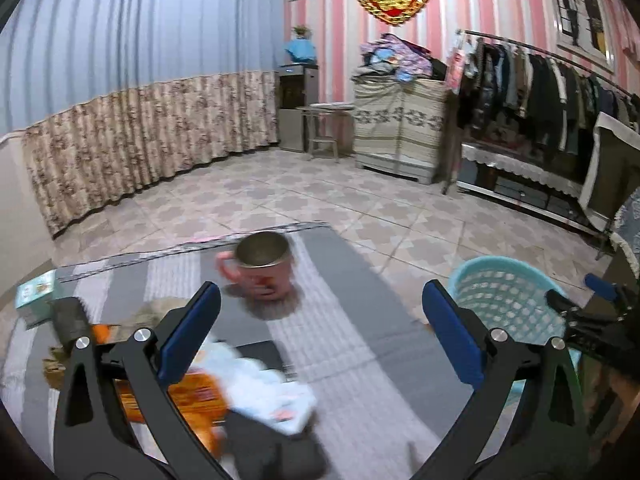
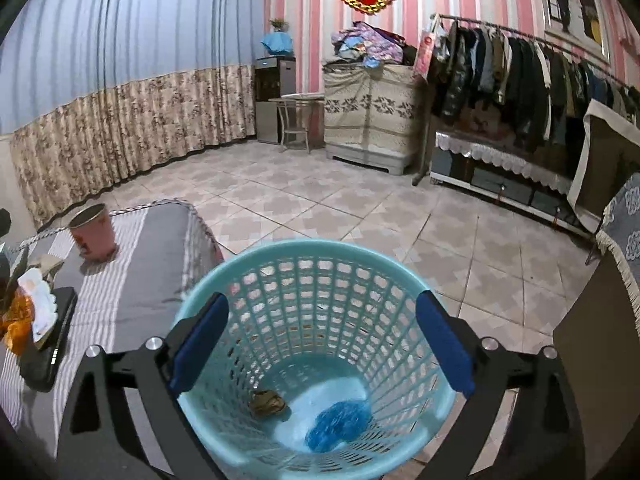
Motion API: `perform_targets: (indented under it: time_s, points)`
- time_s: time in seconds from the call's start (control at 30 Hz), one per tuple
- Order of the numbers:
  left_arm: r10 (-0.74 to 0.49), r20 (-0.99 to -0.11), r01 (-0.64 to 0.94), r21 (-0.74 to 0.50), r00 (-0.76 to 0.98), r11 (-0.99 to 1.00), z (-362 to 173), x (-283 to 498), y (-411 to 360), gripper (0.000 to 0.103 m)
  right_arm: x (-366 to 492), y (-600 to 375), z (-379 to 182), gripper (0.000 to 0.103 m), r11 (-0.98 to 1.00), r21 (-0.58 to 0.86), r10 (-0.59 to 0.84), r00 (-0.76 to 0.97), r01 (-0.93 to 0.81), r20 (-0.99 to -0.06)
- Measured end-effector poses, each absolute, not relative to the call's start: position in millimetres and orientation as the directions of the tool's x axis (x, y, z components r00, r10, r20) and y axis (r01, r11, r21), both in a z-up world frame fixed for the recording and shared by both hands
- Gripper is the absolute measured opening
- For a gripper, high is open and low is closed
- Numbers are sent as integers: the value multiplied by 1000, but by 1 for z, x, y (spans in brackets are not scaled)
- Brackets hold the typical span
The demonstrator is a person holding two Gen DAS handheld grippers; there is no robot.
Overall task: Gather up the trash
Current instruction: 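Carry both bags to the blue basket and open both tools to drop them, then grasp the second brown paper bag with the left tool while the right tool grasps an orange peel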
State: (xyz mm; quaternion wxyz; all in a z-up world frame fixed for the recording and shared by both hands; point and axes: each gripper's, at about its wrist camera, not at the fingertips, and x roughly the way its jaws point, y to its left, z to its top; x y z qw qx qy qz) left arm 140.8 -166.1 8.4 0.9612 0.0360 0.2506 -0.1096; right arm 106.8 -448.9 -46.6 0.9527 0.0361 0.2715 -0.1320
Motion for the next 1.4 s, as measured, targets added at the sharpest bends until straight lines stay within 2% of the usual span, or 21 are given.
perform_targets:
  time_s: [0.2, 0.5, 0.7, 0.9, 0.97, 1.1, 1.17, 1.23, 1.4]
  points:
    - [-96, -505, 124, 22, 858, 992, 6, 135, -88, 98, 94, -409, -35, 93, 973, 34, -181, 842, 230, -508]
    - [77, -559, -39, 80, 825, 996, -23, 131, 30, 98, 85, -328, -36, 93, 992, -2, -106, 853, 123, -511]
    - [132, -598, -111, 72, 790, 991, -46, 128, 88, 98, 89, -275, -51, 93, 999, -6, -40, 830, 44, -557]
    - [120, -628, -115, 50, 768, 992, -64, 142, 117, 96, 92, -240, -55, 93, 999, -32, -20, 822, 2, -569]
    - [108, -644, -100, 50, 757, 994, -71, 151, 120, 91, 93, -231, -57, 93, 999, -37, -22, 819, 1, -573]
    - [74, -689, -74, 29, 721, 997, -85, 174, 124, 73, 96, -223, -59, 93, 1000, -30, -18, 805, 0, -593]
    - [53, -708, -60, 16, 704, 998, -93, 183, 127, 58, 99, -217, -58, 93, 999, -36, -16, 801, -7, -598]
    - [31, -729, -46, -1, 684, 999, -99, 186, 127, 27, 100, -208, -58, 93, 999, -42, -12, 800, -16, -600]
    - [42, -724, -53, 8, 689, 999, -99, 172, 134, 27, 98, -188, -61, 93, 998, -39, 19, 790, -55, -613]
